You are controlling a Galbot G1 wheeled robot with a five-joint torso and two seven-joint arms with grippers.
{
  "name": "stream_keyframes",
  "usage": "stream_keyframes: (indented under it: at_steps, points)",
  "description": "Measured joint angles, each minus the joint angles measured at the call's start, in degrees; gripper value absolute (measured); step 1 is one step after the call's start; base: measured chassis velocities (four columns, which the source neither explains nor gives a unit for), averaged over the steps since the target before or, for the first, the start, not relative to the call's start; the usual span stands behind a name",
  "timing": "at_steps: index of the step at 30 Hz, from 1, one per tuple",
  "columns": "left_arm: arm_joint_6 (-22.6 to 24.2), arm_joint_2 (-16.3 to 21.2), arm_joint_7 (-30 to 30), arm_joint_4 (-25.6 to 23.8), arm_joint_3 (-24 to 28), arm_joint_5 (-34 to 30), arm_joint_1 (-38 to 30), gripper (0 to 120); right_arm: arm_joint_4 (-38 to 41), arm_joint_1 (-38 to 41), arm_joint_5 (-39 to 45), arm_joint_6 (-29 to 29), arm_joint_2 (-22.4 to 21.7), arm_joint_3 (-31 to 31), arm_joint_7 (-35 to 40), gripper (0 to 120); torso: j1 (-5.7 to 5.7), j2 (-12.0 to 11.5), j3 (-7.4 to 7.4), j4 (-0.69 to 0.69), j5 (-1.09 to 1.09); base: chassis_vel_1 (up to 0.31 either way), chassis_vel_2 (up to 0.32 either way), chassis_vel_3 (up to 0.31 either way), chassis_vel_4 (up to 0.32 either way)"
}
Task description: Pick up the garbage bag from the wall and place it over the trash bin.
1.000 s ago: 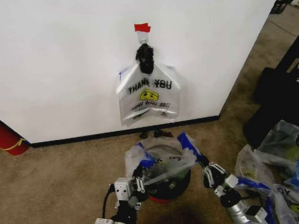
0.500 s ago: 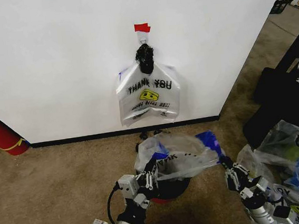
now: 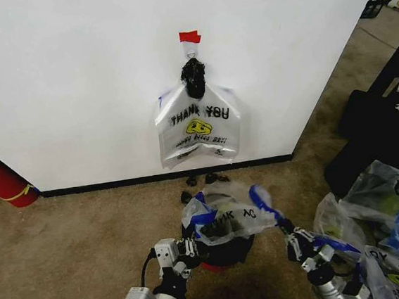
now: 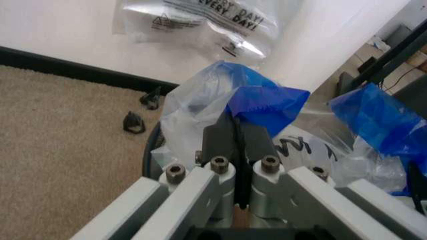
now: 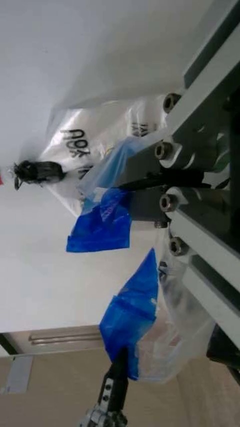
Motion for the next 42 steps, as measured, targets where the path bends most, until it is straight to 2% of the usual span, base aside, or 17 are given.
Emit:
stream_keyframes:
  at_steps: [9, 15, 18, 25, 30, 33, 39, 42]
  points:
    - [1.2, 1.58, -3.47, -1.38, -1.75, -0.82, 0.48, 0, -0.15, 0.78, 0.07, -0.42, -0.51, -0.8, 0.97, 0, 0.0, 0.0, 0.0, 0.0, 0.0, 0.0, 0.0, 0.0, 0.0]
    - [4.42, 1.65, -6.98, -2.92, -2.46, 0.68, 0.35, 0, 2.08, 0.29, 0.85, -1.54, 0.36, -2.93, 1.87, 0, 0.0, 0.0, 0.0, 0.0, -0.01, 0.0, 0.0, 0.0, 0.0]
    - [5.92, 2.34, -8.0, -4.51, -2.43, 2.86, 1.43, 0, 4.91, -1.14, 0.95, -3.48, 0.51, -4.42, 0.29, 0, 0.0, 0.0, 0.0, 0.0, -0.01, 0.0, 0.0, 0.0, 0.0]
    - [6.39, 3.09, -8.37, -4.39, -2.55, 4.6, 1.8, 0, 6.05, -2.28, 0.97, -5.97, -0.42, -5.27, -3.89, 0, 0.0, 0.0, 0.0, 0.0, -0.01, 0.0, 0.0, 0.0, 0.0]
    - [6.44, 2.85, -8.39, -4.15, -2.25, 4.95, 1.7, 0, 4.95, -2.05, 0.66, -6.52, -0.63, -5.36, -5.68, 0, 0.0, 0.0, 0.0, 0.0, -0.01, 0.0, 0.0, 0.0, 0.0]
    - [6.48, 2.59, -8.32, -4.02, -1.75, 5.27, 1.75, 0, 2.58, -0.89, 2.32, -5.99, -0.73, -5.65, -3.1, 0, 0.0, 0.0, 0.0, 0.0, 0.0, 0.0, 0.0, 0.0, 0.0]
    - [6.13, 3.01, -8.22, -2.85, -0.44, 6.53, 2.64, 0, -1.21, 0.2, 4.05, -5.91, -2.3, -5.39, -1.63, 0, 0.0, 0.0, 0.0, 0.0, 0.01, 0.0, 0.0, 0.0, 0.0]
    - [5.64, 3.64, -8.17, -1.86, 0.19, 7.41, 3.16, 0, -2.93, 0.47, 4.51, -6.55, -4.04, -3.89, -3.61, 0, 0.0, 0.0, 0.0, 0.0, 0.0, 0.0, 0.0, 0.0, 0.0]
